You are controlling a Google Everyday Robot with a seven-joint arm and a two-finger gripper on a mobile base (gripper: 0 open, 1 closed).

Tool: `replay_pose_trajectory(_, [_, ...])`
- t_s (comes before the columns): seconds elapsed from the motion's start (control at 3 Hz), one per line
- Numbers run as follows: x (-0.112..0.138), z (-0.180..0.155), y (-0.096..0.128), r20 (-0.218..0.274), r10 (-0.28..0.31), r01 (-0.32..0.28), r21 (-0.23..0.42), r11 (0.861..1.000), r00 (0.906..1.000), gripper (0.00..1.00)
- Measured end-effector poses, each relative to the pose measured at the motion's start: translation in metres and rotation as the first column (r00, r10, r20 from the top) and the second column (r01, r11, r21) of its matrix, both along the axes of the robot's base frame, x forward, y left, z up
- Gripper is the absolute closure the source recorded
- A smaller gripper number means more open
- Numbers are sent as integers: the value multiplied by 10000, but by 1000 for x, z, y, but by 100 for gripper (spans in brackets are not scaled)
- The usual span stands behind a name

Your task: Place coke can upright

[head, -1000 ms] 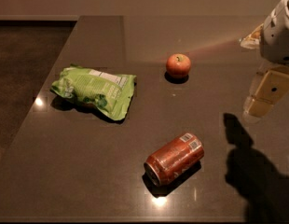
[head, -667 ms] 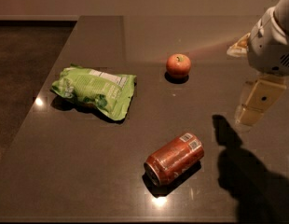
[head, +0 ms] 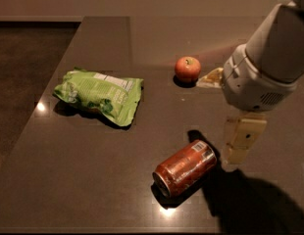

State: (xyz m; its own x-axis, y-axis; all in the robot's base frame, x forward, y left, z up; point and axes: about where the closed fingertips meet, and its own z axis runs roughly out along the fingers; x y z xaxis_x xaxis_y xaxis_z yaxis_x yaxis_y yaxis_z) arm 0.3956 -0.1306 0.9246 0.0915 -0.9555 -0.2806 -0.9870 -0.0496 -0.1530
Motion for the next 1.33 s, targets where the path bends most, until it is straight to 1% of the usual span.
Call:
replay_pose_trajectory(0.33, [-21, -16, 31, -275, 1525, -1522, 110, 9883, 9879, 0])
replay_pose_trajectory(0.67, [-47, -39, 56, -499, 3040, -3052, -168, 9522, 9514, 0])
replay_pose_trajectory(1.0, [-59, -54, 63, -652, 3646, -3678, -475, 9287, 9289, 0])
replay_pose_trajectory(1.33, [-66, -65, 70, -712, 3896, -3949, -877, 9145, 9182, 0])
